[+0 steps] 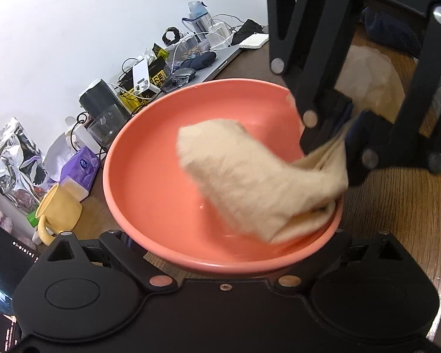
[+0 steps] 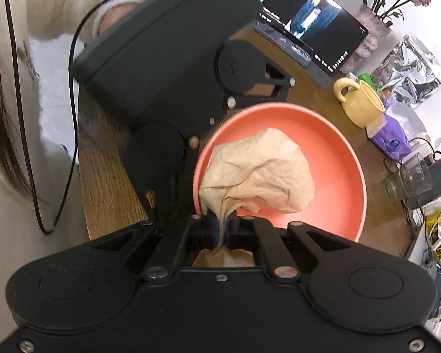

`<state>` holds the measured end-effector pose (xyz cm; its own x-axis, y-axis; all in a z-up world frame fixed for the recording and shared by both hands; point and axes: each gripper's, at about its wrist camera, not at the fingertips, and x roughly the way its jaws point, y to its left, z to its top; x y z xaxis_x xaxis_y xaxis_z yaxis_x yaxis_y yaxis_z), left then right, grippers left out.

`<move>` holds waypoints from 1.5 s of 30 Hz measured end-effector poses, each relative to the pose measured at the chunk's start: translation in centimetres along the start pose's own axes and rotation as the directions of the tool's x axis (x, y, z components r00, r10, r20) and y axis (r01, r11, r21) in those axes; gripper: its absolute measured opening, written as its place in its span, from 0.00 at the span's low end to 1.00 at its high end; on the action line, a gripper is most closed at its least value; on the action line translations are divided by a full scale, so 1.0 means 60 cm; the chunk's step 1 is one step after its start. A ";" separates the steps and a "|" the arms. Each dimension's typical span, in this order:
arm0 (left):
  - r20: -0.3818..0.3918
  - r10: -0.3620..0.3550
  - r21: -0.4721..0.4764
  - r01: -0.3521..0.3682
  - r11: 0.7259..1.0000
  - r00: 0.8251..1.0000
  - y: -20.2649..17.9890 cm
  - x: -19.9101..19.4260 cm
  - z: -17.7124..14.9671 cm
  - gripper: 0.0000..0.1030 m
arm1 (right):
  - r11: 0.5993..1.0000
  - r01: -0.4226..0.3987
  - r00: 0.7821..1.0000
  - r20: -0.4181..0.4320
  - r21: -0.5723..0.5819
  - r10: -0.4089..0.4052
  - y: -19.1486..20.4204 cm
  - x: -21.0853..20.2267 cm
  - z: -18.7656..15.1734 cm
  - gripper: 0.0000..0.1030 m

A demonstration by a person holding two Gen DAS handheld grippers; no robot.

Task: Clean bowl
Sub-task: 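Sweep the beige cloth around the bowl's inner wall with the right gripper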

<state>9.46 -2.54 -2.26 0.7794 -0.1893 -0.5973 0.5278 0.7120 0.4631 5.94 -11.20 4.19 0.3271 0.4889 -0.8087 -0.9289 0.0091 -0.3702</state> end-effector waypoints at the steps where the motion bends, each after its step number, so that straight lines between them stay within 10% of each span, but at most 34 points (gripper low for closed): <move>1: 0.000 -0.001 0.001 0.001 1.000 1.000 0.000 0.000 0.000 0.93 | 1.000 0.019 0.999 -0.026 -0.014 -0.019 -0.001 0.000 -0.004 0.05; 45: -0.004 0.008 -0.003 -0.008 1.000 1.000 -0.008 -0.010 0.010 0.93 | 0.992 0.125 0.990 -0.060 -0.031 -0.126 -0.015 0.000 -0.018 0.05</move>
<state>8.93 -3.19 -1.77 0.7823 -0.1814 -0.5960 0.5207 0.7156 0.4656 6.97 -12.14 4.03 0.4515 0.4310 -0.7813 -0.8750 0.0425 -0.4822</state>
